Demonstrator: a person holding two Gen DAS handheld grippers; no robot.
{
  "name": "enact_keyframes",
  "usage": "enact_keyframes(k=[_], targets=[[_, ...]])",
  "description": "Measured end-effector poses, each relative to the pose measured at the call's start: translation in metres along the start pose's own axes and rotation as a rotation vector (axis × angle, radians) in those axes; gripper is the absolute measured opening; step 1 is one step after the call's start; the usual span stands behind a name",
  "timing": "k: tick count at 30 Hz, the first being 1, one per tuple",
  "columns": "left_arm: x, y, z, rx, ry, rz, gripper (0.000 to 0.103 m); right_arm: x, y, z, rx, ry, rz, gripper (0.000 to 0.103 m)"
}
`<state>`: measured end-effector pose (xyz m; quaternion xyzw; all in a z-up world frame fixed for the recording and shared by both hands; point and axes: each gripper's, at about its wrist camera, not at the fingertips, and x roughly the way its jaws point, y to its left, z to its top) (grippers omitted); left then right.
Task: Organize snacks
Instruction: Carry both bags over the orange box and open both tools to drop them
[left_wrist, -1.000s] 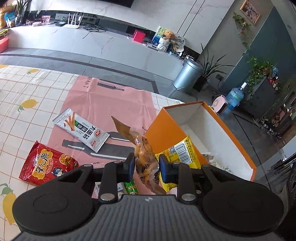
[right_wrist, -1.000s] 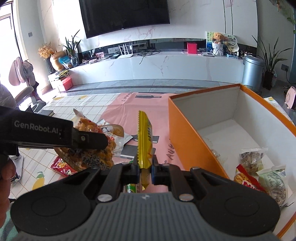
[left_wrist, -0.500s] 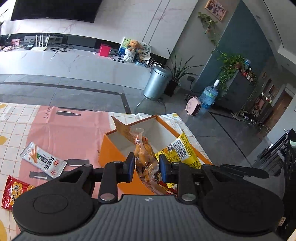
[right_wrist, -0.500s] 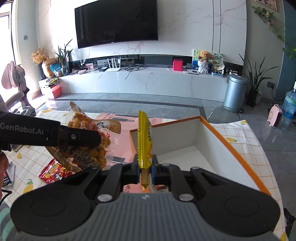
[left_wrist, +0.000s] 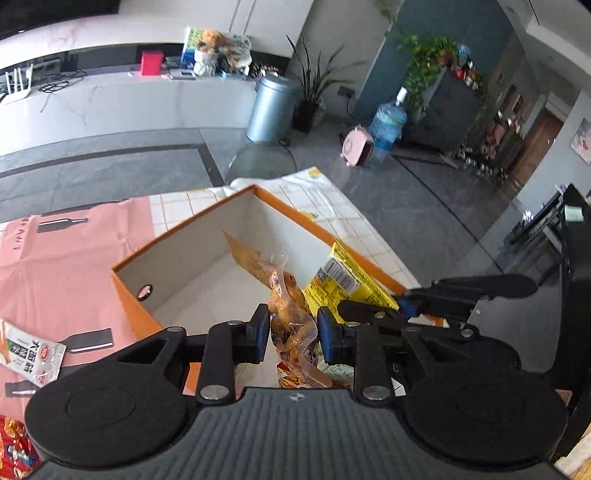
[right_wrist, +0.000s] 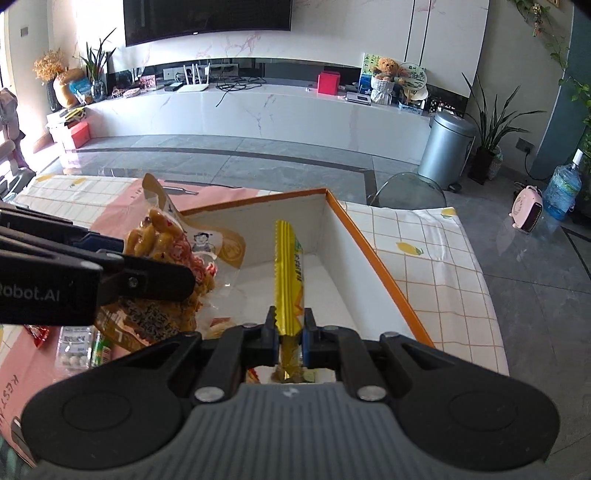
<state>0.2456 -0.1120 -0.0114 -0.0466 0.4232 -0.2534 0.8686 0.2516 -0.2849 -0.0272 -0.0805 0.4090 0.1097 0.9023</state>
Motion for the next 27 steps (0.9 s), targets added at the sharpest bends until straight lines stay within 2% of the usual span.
enact_keyframes(k=[5,14,27], targets=[[0.032,0.005,0.0,0.023,0.074,0.021,0.03,0.028,-0.007,0.001,-0.078,0.037,-0.009,0.006],[0.066,0.011,-0.002,0.054,0.175,0.046,0.03,0.065,-0.007,0.003,-0.189,0.084,-0.018,0.006],[0.079,0.018,-0.004,0.054,0.264,0.114,0.029,0.092,-0.003,0.004,-0.295,0.121,-0.047,0.007]])
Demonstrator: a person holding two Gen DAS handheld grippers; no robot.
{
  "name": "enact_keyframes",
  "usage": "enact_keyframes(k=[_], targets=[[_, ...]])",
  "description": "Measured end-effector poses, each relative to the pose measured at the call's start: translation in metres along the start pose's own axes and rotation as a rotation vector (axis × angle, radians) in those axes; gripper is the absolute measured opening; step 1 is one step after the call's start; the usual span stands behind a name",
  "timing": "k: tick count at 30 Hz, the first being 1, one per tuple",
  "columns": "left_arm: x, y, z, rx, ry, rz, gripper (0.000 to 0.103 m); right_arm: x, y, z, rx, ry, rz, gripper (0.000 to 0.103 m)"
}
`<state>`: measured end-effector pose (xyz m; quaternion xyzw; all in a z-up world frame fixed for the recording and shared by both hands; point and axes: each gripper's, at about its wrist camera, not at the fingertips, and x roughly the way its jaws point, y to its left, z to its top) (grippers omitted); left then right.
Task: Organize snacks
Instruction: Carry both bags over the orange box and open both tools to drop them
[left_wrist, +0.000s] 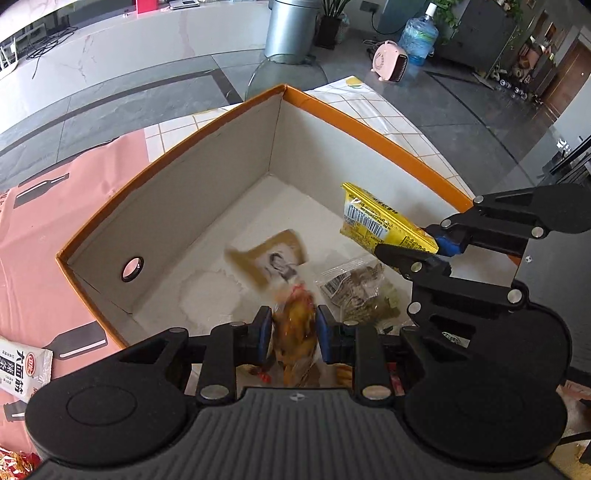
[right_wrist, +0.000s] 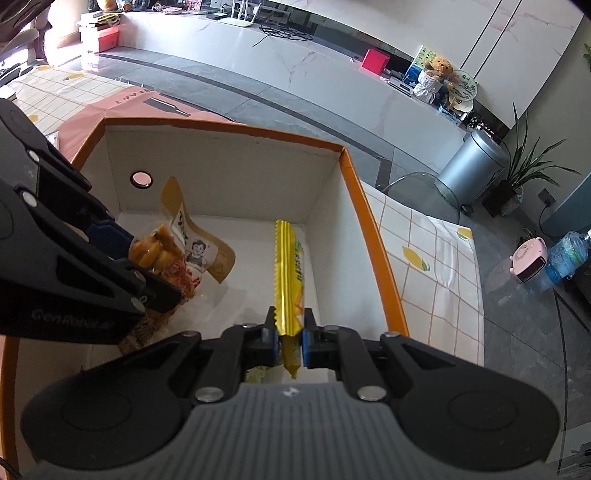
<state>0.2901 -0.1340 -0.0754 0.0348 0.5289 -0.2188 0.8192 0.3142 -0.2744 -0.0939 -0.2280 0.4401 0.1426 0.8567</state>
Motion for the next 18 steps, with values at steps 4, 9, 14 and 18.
enact_keyframes(k=[4,9,14,18], targets=[[-0.005,0.0,-0.002,0.005,-0.004,0.007,0.029,0.001,0.003,0.0,-0.021,0.018,0.0,0.009],[-0.018,-0.004,-0.003,0.013,-0.025,0.02,0.044,0.001,0.003,0.001,-0.014,0.06,0.033,0.017],[-0.038,-0.006,-0.005,0.014,-0.061,0.021,0.058,-0.005,0.007,0.004,-0.015,0.096,0.042,0.02],[-0.054,-0.01,-0.006,0.012,-0.091,0.017,0.065,-0.012,0.005,0.007,0.014,0.126,0.045,0.037]])
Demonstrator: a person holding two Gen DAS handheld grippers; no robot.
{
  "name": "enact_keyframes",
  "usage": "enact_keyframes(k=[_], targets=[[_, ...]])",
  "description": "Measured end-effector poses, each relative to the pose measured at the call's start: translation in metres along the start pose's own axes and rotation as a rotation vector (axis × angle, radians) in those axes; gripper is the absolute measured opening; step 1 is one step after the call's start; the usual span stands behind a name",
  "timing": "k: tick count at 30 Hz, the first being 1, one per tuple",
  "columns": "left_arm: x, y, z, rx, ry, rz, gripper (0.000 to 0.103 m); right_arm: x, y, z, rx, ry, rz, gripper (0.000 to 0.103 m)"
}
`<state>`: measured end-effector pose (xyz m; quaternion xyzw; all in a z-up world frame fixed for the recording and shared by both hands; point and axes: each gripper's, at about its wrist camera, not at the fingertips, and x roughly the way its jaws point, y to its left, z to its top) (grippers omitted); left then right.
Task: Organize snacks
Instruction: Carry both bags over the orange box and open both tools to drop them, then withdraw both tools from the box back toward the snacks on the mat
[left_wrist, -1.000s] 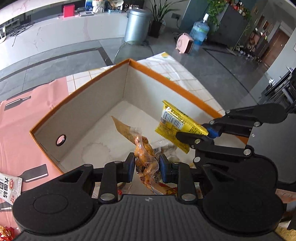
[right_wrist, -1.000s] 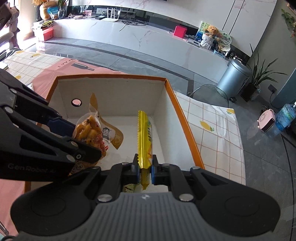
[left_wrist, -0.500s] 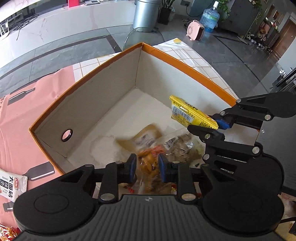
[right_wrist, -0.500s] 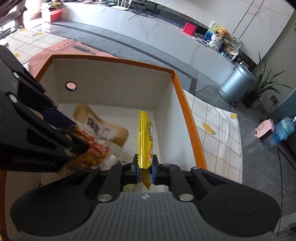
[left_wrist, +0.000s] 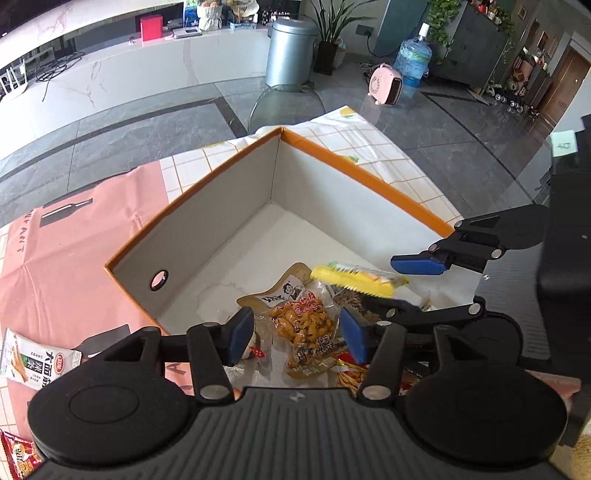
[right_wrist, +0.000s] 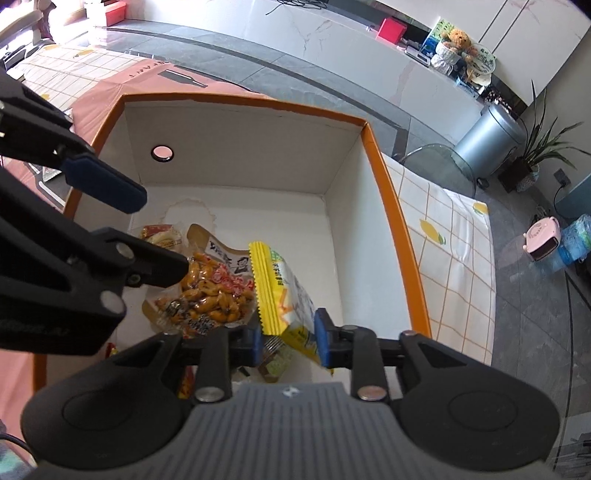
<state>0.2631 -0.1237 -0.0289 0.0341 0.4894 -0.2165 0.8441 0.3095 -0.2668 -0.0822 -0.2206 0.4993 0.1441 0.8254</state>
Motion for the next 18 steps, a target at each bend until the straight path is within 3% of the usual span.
enact_keyframes(k=[4,8,14,18], targets=[[-0.015,-0.002,-0.003,0.0,-0.021,-0.008,0.068,-0.011,0.0,-0.001,0.031,0.022,-0.001,0.047],[-0.031,-0.001,-0.01,-0.011,-0.048,-0.002,0.07,-0.026,0.0,-0.002,0.068,0.026,-0.024,0.062],[-0.059,0.0,-0.026,-0.027,-0.085,0.005,0.071,-0.053,0.002,-0.009,0.149,0.005,-0.013,0.065],[-0.078,-0.001,-0.04,-0.028,-0.116,0.037,0.071,-0.076,0.011,-0.02,0.244,-0.059,0.007,0.066]])
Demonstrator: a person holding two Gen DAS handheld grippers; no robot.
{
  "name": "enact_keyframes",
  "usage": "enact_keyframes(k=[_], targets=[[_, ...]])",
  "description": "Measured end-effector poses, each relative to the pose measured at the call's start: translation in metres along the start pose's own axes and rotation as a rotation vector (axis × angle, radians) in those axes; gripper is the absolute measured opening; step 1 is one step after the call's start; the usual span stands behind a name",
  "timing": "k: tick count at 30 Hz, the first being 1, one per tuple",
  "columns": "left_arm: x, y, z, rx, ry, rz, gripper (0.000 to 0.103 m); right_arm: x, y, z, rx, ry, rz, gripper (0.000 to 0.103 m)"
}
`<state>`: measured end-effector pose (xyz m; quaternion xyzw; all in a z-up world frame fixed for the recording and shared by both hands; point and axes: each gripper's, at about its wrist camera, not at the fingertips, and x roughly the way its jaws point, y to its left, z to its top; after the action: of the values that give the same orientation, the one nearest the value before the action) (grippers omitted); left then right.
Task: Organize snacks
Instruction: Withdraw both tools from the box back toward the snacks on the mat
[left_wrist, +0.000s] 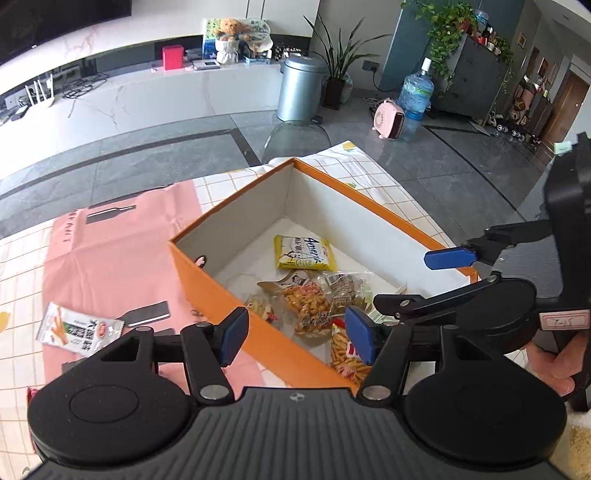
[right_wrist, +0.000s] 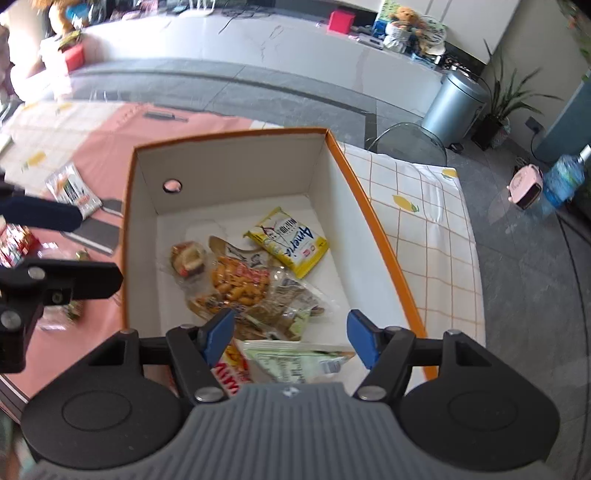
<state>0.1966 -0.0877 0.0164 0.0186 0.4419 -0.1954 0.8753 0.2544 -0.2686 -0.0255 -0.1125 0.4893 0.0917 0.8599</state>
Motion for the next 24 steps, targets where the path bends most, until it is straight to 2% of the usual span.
enact_keyframes(k=[6,13,18,24], targets=[[-0.032,0.013,-0.026,-0.013,-0.031,0.062,0.073,-0.036,0.027,-0.028,0.126,-0.138,0.058,0.066],[-0.06,0.044,-0.061,-0.078,-0.014,0.115,0.073,-0.055,0.077,-0.065,0.211,-0.279,0.12,0.066],[-0.08,0.074,-0.083,-0.126,-0.021,0.158,0.073,-0.055,0.112,-0.083,0.236,-0.315,0.142,0.067],[-0.096,0.117,-0.109,-0.248,-0.022,0.204,0.073,-0.044,0.148,-0.097,0.259,-0.317,0.18,0.067]])
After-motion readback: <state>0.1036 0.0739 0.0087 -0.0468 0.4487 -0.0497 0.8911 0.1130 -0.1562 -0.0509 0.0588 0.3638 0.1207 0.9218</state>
